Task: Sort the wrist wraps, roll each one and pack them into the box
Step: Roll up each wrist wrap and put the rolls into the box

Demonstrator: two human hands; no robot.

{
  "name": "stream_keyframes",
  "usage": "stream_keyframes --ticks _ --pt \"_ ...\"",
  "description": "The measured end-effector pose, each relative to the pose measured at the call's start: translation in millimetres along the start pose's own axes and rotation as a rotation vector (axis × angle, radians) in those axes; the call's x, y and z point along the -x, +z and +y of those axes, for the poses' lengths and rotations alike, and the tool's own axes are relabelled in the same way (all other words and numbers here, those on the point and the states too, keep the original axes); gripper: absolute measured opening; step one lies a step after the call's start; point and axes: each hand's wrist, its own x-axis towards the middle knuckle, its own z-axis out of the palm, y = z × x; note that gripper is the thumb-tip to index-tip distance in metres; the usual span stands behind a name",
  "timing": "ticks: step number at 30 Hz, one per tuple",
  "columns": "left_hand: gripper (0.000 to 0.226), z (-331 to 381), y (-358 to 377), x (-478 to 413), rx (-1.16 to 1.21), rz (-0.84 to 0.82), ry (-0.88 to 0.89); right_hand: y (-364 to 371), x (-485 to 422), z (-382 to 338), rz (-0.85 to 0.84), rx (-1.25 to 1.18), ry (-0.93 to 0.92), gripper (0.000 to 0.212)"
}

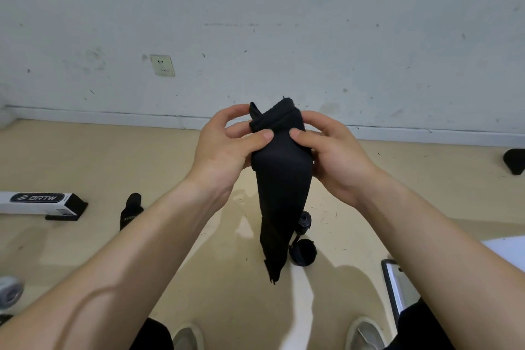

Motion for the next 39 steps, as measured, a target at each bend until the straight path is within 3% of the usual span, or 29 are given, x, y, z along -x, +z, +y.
stream_keyframes --ticks 4,7,14,20,27,33,39 --pt "0.031 3 -5 -1 0.226 -0.192 -0.090 0 -1 -1 -0.047 -0.153 -0.016 0.026" --pt "0.022 4 -8 -1 0.260 -0.312 -0.110 0 -1 -2 -0.092 -0.244 -0.025 0.027" --pt "0.033 9 -18 -2 -0.045 -0.461 -0.033 -14 -8 -2 -0.162 -0.214 0.053 0.025" --pt "0.040 8 -16 0 -0.159 -0.357 0.088 -18 -3 -5 -0.243 -0.240 0.037 0.038" --pt "0.033 7 -12 2 -0.302 -0.261 0.288 -15 -1 -2 -0.251 -0.073 -0.117 0.010" --pt "0.022 7 -14 -3 -0.156 -0.333 0.182 -13 -1 -1 -0.167 -0.038 -0.160 0.009" --pt "0.014 -3 -10 -2 -0.264 -0.271 0.253 -12 -3 1 -0.074 0.105 -0.225 0.014"
